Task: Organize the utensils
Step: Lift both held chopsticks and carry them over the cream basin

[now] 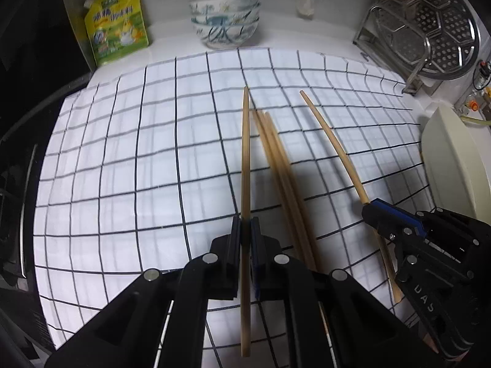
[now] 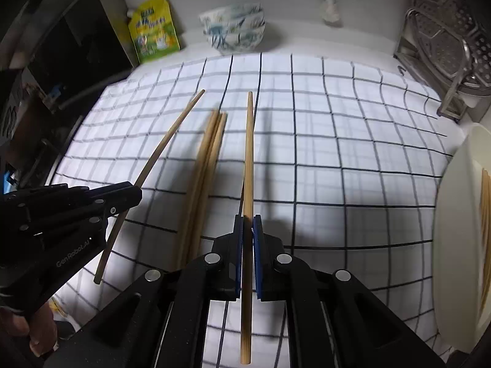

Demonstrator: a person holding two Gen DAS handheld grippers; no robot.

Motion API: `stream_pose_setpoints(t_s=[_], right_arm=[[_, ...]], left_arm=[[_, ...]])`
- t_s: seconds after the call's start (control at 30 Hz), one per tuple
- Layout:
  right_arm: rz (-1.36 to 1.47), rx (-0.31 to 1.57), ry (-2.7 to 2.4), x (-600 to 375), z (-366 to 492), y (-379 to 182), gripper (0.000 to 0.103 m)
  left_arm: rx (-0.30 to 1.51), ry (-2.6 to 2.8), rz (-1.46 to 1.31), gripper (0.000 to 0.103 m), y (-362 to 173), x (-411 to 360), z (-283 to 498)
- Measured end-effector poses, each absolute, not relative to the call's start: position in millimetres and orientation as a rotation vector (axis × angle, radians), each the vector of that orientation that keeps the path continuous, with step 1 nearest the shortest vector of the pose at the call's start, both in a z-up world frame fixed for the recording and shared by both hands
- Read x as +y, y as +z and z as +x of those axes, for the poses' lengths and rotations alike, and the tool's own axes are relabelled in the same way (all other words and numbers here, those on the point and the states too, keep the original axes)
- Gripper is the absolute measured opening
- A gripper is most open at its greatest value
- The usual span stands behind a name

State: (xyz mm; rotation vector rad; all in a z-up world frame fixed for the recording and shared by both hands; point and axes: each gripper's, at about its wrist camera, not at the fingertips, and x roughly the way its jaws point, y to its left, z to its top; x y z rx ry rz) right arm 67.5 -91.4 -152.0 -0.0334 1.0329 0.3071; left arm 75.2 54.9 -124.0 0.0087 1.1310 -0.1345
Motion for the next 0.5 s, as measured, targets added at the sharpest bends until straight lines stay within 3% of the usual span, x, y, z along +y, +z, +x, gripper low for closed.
stream_pose_setpoints(t_s=[0.3, 0.5], right_arm=[[0.063, 0.931, 0.237, -155, 55, -92, 0.006], [0.117, 0.884, 0.082, -239, 39, -70, 0.006]], left_arm=[[1.030, -0.234, 0.033, 0.007, -63, 3, 79], [0.964, -0.376, 0.066, 0.007, -32, -77, 88]])
